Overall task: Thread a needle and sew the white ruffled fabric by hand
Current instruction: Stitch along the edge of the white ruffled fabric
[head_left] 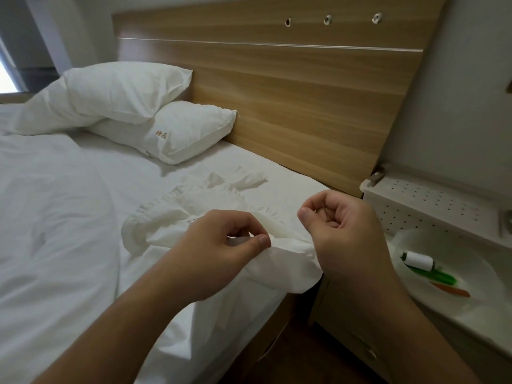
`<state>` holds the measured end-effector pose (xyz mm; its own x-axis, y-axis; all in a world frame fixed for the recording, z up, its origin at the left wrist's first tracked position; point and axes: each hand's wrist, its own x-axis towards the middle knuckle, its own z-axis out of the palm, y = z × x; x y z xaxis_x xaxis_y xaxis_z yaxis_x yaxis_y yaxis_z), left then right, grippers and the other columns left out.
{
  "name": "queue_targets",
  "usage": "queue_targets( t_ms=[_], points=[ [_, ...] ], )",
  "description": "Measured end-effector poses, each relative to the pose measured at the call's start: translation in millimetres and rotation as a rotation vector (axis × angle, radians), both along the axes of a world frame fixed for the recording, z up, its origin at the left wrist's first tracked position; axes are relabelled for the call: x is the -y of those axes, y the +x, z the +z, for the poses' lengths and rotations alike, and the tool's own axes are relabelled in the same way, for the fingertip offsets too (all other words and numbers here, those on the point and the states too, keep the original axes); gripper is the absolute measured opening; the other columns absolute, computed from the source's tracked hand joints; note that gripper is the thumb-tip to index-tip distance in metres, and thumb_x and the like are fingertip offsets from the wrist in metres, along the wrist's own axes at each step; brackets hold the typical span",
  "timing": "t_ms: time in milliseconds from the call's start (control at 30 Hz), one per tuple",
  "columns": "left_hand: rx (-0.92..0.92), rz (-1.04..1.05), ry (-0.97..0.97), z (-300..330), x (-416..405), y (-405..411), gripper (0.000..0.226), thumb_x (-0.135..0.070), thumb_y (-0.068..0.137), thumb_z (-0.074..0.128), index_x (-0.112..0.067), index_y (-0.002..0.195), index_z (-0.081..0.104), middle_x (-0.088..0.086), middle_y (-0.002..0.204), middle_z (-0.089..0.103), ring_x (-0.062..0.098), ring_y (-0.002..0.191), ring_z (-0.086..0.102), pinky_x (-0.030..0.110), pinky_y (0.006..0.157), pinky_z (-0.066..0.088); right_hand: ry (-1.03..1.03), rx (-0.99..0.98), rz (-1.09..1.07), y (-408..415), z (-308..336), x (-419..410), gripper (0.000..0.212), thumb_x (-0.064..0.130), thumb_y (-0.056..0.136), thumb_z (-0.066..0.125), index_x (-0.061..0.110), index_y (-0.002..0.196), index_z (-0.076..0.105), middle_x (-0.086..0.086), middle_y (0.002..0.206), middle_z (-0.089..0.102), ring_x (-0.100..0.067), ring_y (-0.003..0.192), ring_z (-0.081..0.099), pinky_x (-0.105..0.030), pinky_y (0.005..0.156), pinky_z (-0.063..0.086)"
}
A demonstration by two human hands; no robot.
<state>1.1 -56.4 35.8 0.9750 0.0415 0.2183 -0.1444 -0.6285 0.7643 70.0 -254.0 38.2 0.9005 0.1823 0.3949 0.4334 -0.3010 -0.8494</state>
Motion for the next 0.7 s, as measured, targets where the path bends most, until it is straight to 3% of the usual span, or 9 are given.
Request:
queue_targets(
  t_ms=[200, 533, 700],
  points=[
    [0.028, -0.001, 0.026, 0.6, -0.3, 0.6, 0.014, -0.041, 0.098, 0.070, -0.037, 0.088, 0.078, -0.012, 0.079, 0.069, 0.008, 0.083, 0.067, 0.025, 0.076, 0.047, -0.013, 0.095, -0.090, 0.5, -0.4, 2.4, 0.014, 0.017, 0.095, 0.073, 0.024, 0.083, 0.069, 0.019, 0.055, 0.058, -0.003, 0.050, 0.055, -0.011, 0.046, 0.040],
    [0.024, 0.038, 0.122, 2.0, 0.9, 1.5, 0.013, -0.043, 0.099, 0.068, -0.040, 0.089, 0.076, -0.020, 0.086, 0.069, 0.002, 0.091, 0.066, 0.024, 0.080, 0.049, -0.095, 0.183, -0.128, 0.4, -0.4, 3.3, 0.015, 0.012, 0.095, 0.071, 0.022, 0.084, 0.068, 0.024, 0.058, 0.058, -0.001, 0.055, 0.057, -0.010, 0.048, 0.041],
    [0.026, 0.029, 0.038, 4.3, -2.4, -1.3, 0.012, -0.031, 0.099, 0.071, -0.036, 0.092, 0.080, -0.022, 0.091, 0.075, -0.001, 0.097, 0.069, 0.025, 0.090, 0.053, -0.054, 0.038, -0.022, 3.5, 4.8, 4.4, 0.016, 0.013, 0.093, 0.074, 0.022, 0.080, 0.071, 0.019, 0.052, 0.055, -0.002, 0.051, 0.051, -0.012, 0.049, 0.041]
  ],
)
